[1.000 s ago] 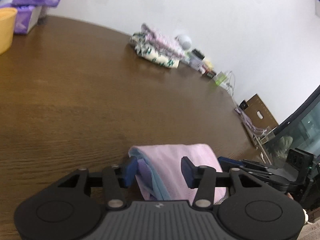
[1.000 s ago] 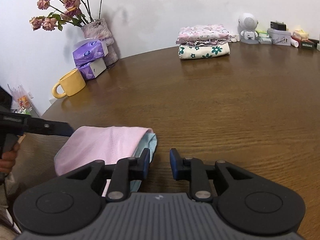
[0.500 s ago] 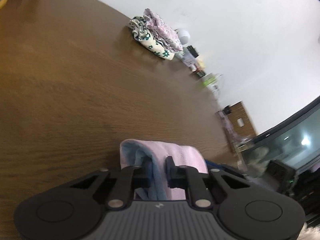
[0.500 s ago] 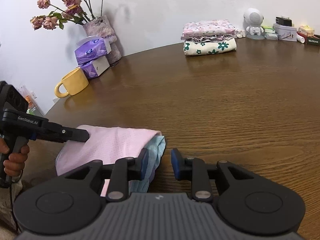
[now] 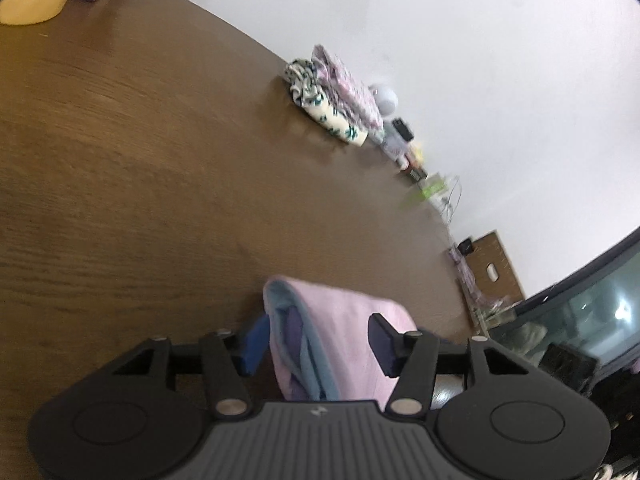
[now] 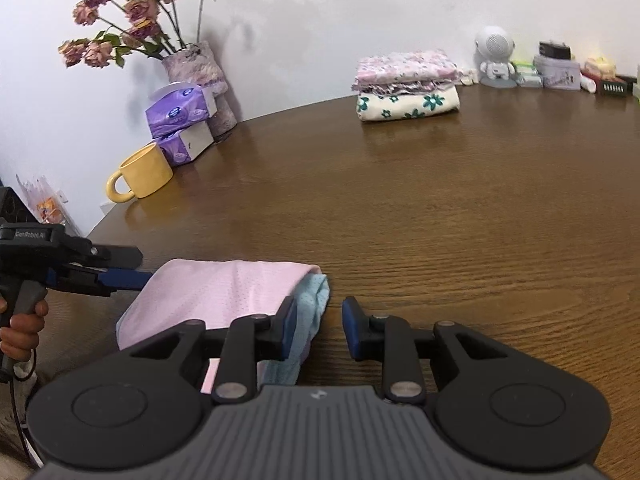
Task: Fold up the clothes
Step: 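Fold the bundle end over with the left tool while the right tool pinches the other end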
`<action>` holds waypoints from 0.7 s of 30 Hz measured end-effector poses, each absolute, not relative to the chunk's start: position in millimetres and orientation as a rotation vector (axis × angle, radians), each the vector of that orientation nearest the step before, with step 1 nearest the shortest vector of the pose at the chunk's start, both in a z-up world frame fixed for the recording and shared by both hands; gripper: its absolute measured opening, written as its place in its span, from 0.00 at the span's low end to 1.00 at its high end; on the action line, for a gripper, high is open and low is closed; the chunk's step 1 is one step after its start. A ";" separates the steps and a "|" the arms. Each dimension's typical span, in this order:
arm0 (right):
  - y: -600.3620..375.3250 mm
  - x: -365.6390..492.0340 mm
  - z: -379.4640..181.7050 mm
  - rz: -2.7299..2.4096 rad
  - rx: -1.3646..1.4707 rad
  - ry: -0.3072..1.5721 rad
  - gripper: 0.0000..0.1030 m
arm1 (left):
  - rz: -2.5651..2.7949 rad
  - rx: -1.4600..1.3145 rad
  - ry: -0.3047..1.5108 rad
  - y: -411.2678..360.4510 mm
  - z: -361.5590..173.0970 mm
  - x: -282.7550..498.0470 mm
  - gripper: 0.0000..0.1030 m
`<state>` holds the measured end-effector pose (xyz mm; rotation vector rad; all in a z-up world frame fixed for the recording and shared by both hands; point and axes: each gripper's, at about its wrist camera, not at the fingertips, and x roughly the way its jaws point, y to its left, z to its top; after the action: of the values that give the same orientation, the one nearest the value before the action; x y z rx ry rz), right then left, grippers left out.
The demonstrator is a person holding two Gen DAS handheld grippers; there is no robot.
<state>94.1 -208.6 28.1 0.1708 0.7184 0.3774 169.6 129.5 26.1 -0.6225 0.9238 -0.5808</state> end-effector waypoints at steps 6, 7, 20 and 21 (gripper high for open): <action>-217.0 80.7 37.3 0.388 0.245 0.691 0.24 | -0.628 -0.612 0.919 116.4 24.9 146.0 0.50; -219.8 77.7 38.1 0.396 0.270 0.687 0.24 | -0.630 -0.604 0.916 114.9 24.1 143.1 0.49; -223.1 116.6 21.6 0.475 0.453 0.757 0.24 | -0.599 -0.623 0.956 115.7 15.2 126.1 0.38; -222.4 122.7 18.9 0.475 0.465 0.777 0.24 | -0.598 -0.622 0.956 115.4 14.9 125.5 0.37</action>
<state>122.7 -222.4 18.9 0.4652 0.7767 0.4753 125.5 115.4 14.9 -0.6218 0.9556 -0.5981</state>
